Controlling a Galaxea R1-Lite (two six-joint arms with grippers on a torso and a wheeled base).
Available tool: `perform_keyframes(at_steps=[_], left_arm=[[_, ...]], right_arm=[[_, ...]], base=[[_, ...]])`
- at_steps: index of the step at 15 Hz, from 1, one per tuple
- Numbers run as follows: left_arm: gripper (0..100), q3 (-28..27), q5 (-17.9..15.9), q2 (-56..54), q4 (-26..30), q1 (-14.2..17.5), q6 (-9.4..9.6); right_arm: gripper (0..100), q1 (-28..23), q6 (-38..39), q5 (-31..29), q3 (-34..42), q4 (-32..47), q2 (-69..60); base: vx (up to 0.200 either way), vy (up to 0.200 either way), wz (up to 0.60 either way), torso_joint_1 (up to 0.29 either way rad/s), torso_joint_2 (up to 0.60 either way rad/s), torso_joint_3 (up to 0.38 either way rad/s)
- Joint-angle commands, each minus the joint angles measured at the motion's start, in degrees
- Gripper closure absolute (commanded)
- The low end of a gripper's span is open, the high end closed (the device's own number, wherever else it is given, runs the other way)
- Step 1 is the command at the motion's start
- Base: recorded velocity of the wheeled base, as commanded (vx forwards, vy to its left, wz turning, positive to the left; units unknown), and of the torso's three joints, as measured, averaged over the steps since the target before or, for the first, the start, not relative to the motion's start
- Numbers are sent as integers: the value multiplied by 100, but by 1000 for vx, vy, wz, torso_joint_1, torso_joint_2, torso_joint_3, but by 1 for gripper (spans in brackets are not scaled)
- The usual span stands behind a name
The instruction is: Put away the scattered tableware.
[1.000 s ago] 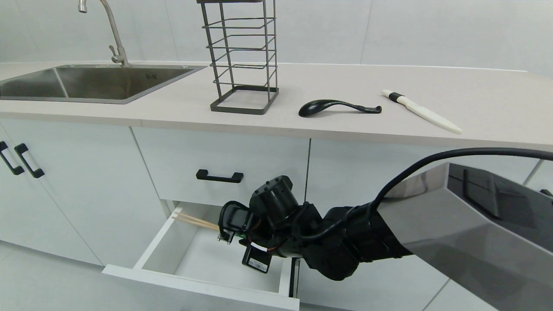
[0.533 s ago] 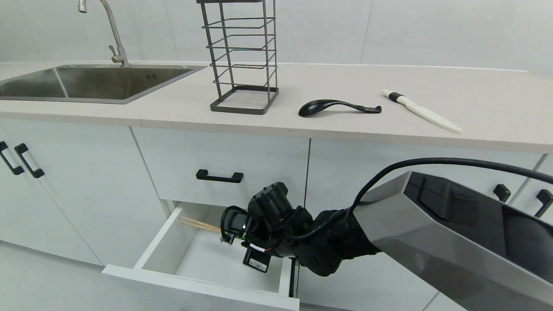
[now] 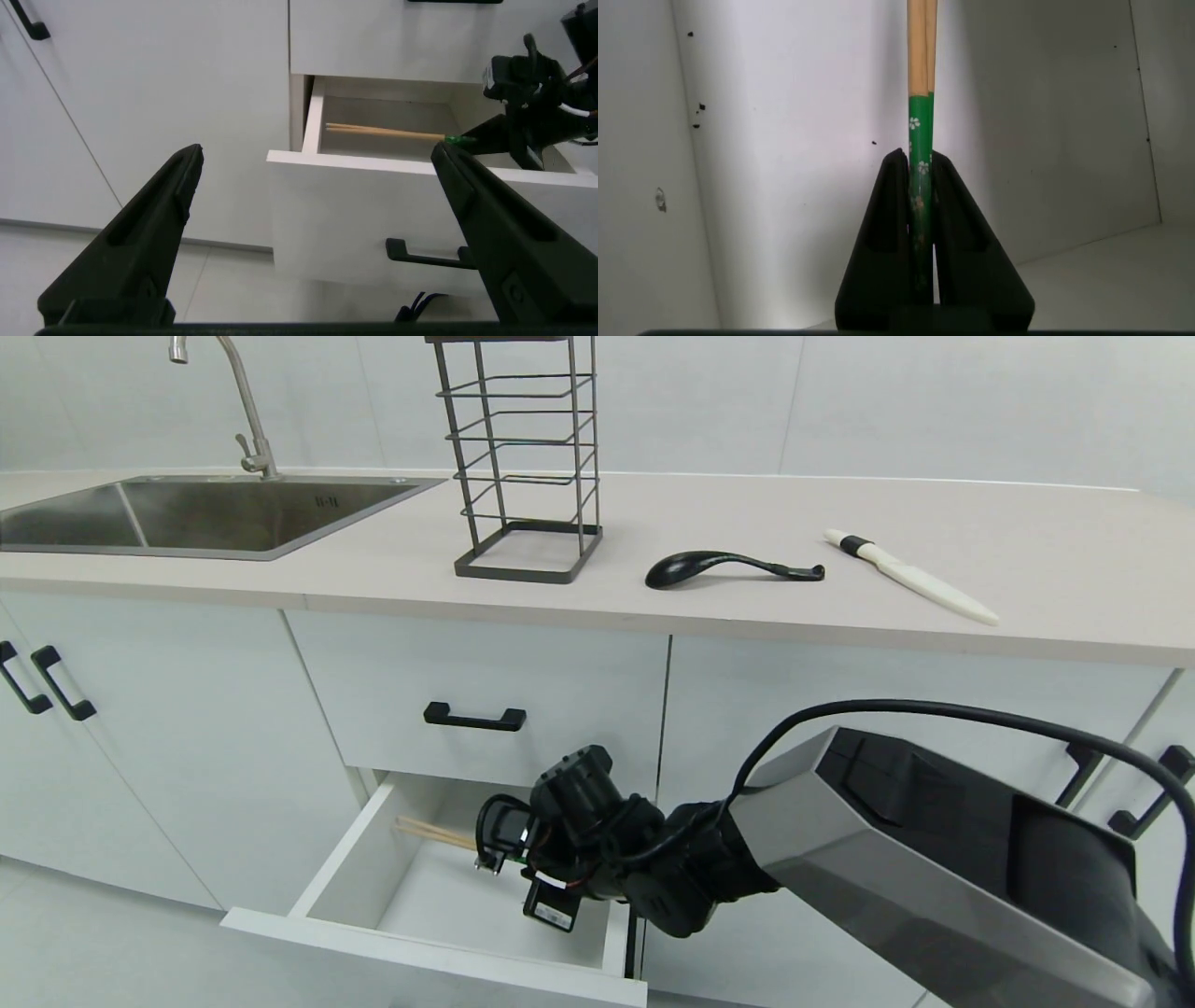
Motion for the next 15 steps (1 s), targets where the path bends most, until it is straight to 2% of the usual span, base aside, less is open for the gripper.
perform_keyframes(at_steps=[1,15], left_arm=[[0,0,0,7,-6,1,2],[0,0,0,7,-6,1,2]], right_arm=[[100,1,10,3,-177,-1,199],[100,176,-16,30,-493,140,665]], base=[[0,0,0,0,0,0],[0,0,0,0,0,0]])
